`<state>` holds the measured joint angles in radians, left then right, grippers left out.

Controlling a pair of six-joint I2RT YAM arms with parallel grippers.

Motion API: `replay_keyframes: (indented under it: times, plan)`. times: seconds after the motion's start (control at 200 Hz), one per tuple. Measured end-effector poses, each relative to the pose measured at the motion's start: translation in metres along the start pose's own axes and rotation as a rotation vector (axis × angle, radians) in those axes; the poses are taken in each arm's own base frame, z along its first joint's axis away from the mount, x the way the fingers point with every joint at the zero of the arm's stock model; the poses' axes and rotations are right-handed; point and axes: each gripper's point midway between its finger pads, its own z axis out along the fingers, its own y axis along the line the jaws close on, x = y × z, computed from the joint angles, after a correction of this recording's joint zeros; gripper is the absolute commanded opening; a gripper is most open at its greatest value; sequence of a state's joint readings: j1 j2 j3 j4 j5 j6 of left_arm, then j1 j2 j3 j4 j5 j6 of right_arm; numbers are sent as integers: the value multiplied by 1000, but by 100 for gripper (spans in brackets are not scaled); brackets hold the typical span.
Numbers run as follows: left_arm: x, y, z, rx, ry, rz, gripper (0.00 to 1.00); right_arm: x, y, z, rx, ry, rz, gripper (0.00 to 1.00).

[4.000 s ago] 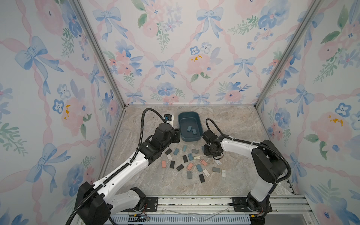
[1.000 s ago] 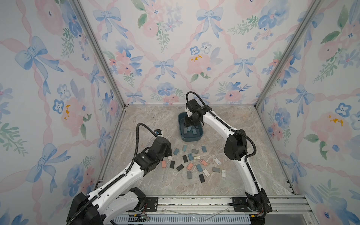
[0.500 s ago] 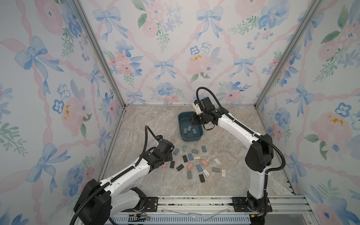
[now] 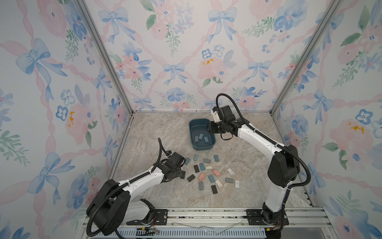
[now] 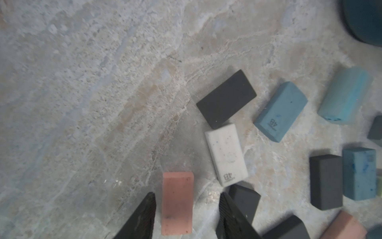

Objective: Put the eraser in the storage box
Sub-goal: Pick up the eraser from the center of the board.

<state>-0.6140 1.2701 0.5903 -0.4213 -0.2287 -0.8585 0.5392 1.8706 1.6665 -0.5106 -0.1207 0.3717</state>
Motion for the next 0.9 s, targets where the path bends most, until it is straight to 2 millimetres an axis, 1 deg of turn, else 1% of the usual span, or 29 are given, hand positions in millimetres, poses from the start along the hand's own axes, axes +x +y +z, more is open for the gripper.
replay_keyframes:
  times: [0.12, 0.25, 0.355, 0.68, 0.9]
  plan:
    - [4, 5, 4, -6, 13, -14, 52, -1, 1, -5, -5, -13, 4, 45]
    - [8, 11, 9, -7, 30, -32, 52, 1, 0, -5, -5, -14, 10, 45]
    - [6, 10, 10, 4, 27, -43, 51, 2, -1, -4, -5, -13, 13, 45]
    - [0, 1, 14, 40, 13, -49, 42, 0, 0, -4, -7, -20, 12, 45]
    - [-1, -5, 16, 50, 22, -47, 41, 0, -1, -4, -7, -20, 12, 45]
